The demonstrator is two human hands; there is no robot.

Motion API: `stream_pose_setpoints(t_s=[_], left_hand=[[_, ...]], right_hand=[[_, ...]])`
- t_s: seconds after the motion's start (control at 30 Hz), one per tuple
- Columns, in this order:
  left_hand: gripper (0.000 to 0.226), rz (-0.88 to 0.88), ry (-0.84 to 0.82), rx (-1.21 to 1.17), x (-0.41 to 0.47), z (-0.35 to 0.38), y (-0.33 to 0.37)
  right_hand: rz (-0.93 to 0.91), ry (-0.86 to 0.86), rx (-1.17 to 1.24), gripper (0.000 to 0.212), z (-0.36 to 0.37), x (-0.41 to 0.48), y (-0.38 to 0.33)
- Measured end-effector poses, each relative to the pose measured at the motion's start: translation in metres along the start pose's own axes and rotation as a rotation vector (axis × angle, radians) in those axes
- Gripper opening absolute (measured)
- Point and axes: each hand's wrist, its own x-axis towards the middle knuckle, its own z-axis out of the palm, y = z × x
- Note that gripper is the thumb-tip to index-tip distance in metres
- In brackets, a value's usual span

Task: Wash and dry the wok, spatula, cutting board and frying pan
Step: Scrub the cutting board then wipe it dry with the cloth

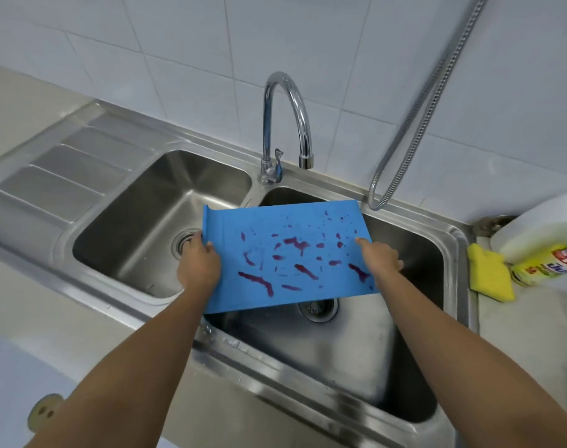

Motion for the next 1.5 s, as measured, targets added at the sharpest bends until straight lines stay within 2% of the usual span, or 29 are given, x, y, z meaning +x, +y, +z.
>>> stream_pose_setpoints(t_s=[0.13, 0.23, 0.33, 0.4, 0.53, 0.6, 0.7, 0.8, 1.07, 1.3, 1.5], left_hand=[[0.030, 0.047, 0.052, 0.121, 0.007, 0.009, -0.002], [0.032, -0.002, -0.007, -0.012, 0.012, 0.013, -0.005], [0.031, -0.012, -0.045, -0.099, 0.015, 0.015, -0.009], [0.032, -0.015, -0.049, -0.127, 0.015, 0.014, -0.009], [0.046, -0.011, -0.060, -0.130, 0.013, 0.012, -0.007], [0.047, 0.009, -0.057, -0.125, 0.014, 0.012, -0.008], [0.047, 0.009, -0.050, -0.093, 0.015, 0.013, -0.008], [0.045, 0.005, -0.048, -0.084, 0.015, 0.014, -0.008], [0.044, -0.003, -0.055, -0.089, 0.017, 0.015, -0.010], [0.039, 0.008, -0.061, -0.089, 0.014, 0.011, -0.006], [0.036, 0.007, -0.051, -0.086, 0.014, 0.011, -0.004]], right_hand=[[-0.010, 0.055, -0.008, 0.051, 0.012, 0.003, 0.001], [-0.027, 0.104, -0.023, 0.048, 0.014, 0.000, 0.002], [-0.103, 0.209, -0.233, 0.057, 0.028, -0.013, -0.004], [-0.300, 0.240, -0.323, 0.067, 0.046, -0.033, -0.024], [-0.796, 0.145, -0.439, 0.075, 0.083, -0.060, -0.102], [-0.885, 0.179, -0.459, 0.078, 0.089, -0.061, -0.147], [-0.780, 0.184, -0.458, 0.079, 0.088, -0.050, -0.197], [-0.683, 0.159, -0.463, 0.080, 0.090, -0.044, -0.212], [-0.751, 0.220, -0.457, 0.072, 0.114, -0.055, -0.195], [-0.759, 0.173, -0.490, 0.085, 0.131, -0.066, -0.179], [-0.756, 0.171, -0.494, 0.087, 0.136, -0.066, -0.172]])
